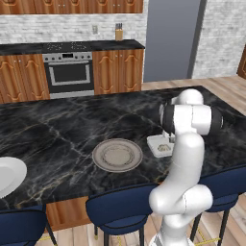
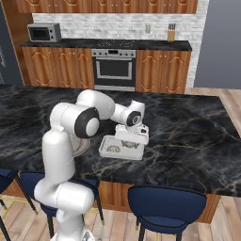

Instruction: Place two dumplings into each of the tupperware containers and then place the containers in the fridge.

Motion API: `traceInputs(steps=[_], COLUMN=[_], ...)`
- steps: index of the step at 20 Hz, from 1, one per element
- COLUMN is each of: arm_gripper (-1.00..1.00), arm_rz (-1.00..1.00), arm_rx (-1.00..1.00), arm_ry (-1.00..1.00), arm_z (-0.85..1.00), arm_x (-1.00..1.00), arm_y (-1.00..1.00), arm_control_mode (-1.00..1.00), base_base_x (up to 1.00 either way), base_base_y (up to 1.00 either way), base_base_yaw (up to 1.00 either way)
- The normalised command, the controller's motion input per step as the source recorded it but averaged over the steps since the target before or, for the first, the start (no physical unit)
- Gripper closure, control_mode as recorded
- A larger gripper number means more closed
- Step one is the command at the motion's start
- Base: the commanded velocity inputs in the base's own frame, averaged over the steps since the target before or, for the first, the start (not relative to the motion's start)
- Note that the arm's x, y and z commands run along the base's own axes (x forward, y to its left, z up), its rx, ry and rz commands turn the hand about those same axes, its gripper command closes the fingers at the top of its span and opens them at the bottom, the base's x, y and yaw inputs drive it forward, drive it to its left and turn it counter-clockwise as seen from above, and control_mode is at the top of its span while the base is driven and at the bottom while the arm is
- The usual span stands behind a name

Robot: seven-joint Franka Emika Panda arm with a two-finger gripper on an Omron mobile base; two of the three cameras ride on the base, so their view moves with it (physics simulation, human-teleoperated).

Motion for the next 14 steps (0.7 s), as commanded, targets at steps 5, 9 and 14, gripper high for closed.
traceInputs(steps=[5,9,14], arm_gripper=[-1.00,-1.00,-1.00], arm_rz=[-0.04,-0.02,-0.07], arm_rx=[-0.03,-0.03,-0.02], arm_ry=[0.00,0.00,-0.14], arm_z=[0.14,0.49,0.29], arm_x=[-0.46,-0.49,-0.12], arm_y=[0.45,0.63,0.95], arm_control_mode=[-1.00,-1.00,-1.00], base_base_x=[0.00,0.00,0.00], base_base_y=[0.00,0.00,0.00], base_base_yaw=[0.00,0.00,0.00])
